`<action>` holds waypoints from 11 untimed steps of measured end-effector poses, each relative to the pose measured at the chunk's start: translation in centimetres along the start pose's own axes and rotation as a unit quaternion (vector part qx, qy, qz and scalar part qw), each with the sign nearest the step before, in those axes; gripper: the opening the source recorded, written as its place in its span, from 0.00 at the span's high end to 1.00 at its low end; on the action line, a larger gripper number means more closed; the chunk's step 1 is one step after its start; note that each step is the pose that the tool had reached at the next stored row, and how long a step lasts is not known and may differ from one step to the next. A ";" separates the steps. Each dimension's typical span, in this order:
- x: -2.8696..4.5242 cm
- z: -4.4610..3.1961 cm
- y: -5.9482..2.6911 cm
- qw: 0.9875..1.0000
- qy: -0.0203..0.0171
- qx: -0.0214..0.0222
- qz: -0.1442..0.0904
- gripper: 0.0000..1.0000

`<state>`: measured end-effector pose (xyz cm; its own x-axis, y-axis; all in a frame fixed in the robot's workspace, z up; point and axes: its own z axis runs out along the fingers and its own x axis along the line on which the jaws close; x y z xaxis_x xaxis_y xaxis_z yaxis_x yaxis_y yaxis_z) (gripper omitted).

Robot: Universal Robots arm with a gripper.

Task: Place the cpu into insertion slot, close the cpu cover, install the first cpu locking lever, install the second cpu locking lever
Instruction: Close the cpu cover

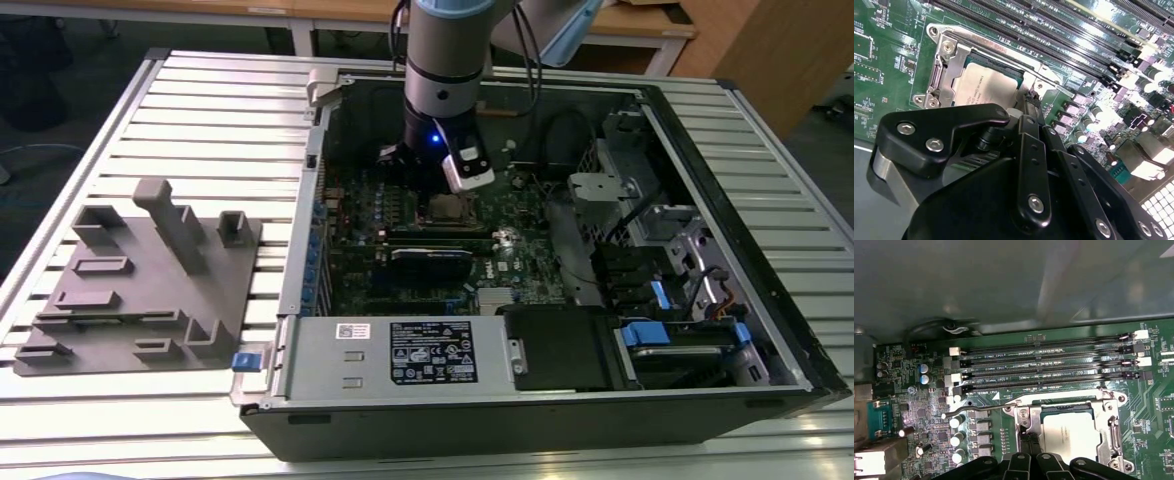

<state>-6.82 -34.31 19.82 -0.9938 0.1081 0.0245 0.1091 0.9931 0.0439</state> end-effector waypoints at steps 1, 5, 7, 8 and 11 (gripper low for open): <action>0.00 0.01 0.00 1.000 0.000 0.000 0.000 0.89; -0.01 0.02 0.02 1.000 0.000 -0.001 0.000 0.89; -0.02 -0.11 0.05 1.000 -0.001 -0.001 0.000 0.89; -0.01 -0.24 0.05 1.000 -0.001 -0.001 0.000 0.89; 0.01 -0.71 0.05 1.000 0.000 -0.001 0.000 0.89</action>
<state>-6.80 -34.29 20.53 -0.9938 0.1081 0.0240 0.1091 0.9930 0.0450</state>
